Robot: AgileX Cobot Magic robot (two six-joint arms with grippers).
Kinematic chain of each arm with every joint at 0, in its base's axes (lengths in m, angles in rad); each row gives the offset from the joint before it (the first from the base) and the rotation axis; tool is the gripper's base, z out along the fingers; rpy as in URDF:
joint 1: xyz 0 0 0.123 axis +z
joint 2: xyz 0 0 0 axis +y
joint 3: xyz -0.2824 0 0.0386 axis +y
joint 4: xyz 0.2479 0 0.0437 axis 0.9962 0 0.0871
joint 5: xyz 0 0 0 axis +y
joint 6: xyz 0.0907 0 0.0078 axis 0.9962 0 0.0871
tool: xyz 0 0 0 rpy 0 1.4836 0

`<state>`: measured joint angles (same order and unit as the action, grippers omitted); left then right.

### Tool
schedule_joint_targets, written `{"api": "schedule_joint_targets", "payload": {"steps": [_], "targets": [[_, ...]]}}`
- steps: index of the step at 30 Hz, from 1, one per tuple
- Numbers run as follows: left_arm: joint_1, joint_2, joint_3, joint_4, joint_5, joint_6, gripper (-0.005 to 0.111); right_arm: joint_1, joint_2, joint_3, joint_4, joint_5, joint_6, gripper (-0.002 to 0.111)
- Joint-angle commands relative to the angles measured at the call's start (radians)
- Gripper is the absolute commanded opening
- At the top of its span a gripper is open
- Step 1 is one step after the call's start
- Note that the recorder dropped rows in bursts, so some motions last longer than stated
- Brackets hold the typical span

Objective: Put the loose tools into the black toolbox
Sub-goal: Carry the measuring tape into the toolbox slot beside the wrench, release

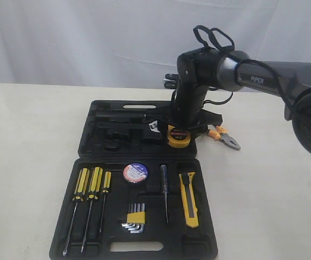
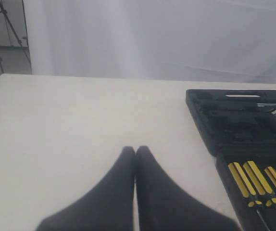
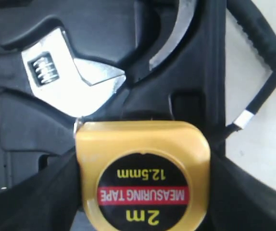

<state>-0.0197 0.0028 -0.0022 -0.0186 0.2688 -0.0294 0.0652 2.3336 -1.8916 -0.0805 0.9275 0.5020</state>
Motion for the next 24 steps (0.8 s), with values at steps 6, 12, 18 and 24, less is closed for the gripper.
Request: {"api": "schedule_joint_targets", "payload": {"steps": [6, 12, 18, 24], "targets": [[-0.002, -0.003, 0.002, -0.002, 0.000, 0.000, 0.000, -0.002, 0.007, -0.003, 0.027, 0.050, -0.032, 0.071], [-0.002, -0.003, 0.002, -0.002, 0.000, 0.000, 0.000, -0.002, -0.012, -0.003, 0.028, 0.060, -0.035, 0.071], [-0.002, -0.003, 0.002, -0.002, 0.000, 0.000, 0.000, -0.002, -0.061, -0.003, 0.028, 0.028, -0.058, 0.071], [-0.002, -0.003, 0.002, -0.002, 0.000, 0.000, 0.000, -0.002, -0.083, -0.003, 0.028, 0.039, -0.128, 0.035]]}}
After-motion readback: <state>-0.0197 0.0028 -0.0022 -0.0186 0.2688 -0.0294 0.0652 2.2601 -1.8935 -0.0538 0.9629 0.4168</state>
